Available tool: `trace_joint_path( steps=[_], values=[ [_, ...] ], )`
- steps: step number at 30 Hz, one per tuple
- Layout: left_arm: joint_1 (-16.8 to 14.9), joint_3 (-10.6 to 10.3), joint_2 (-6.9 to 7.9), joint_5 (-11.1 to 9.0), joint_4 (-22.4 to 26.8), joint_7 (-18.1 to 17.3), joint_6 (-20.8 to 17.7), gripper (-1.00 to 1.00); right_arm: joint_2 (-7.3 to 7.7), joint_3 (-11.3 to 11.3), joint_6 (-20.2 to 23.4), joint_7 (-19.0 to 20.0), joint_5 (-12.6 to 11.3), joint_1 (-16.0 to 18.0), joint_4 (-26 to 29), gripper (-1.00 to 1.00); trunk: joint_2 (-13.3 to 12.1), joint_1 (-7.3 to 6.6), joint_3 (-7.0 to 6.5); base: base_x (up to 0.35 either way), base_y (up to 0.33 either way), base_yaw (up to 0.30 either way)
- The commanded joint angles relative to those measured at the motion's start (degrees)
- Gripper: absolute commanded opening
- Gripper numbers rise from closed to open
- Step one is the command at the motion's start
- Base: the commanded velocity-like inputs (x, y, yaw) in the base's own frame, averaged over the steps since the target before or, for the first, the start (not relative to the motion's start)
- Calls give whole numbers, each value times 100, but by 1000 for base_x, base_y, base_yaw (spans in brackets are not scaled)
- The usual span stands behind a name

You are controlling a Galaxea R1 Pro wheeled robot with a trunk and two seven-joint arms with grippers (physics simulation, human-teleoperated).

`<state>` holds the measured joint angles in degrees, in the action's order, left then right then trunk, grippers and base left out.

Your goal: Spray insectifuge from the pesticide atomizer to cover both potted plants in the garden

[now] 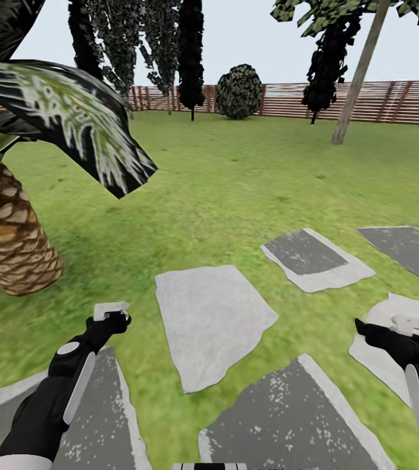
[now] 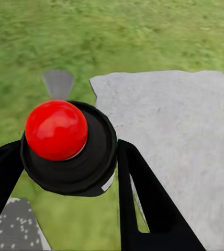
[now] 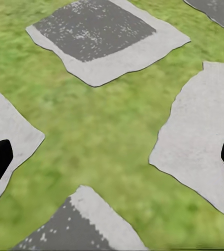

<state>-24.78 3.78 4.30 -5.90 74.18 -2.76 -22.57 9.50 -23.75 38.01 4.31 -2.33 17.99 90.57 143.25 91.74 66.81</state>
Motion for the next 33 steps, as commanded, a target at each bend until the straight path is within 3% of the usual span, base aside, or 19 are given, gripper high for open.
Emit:
trace_joint_path(
  steps=[1, 33],
  values=[
    [-1, 9, 0, -60, 9, -14, -37, -100, -1, -7, 30, 18, -21, 5, 5, 100, 2, -1, 2, 0, 0, -258],
    [-1, 9, 0, -60, 9, -14, -37, -100, -1, -7, 31, 18, -21, 4, 5, 100, 2, -1, -81, 0, 0, -261]
  ],
)
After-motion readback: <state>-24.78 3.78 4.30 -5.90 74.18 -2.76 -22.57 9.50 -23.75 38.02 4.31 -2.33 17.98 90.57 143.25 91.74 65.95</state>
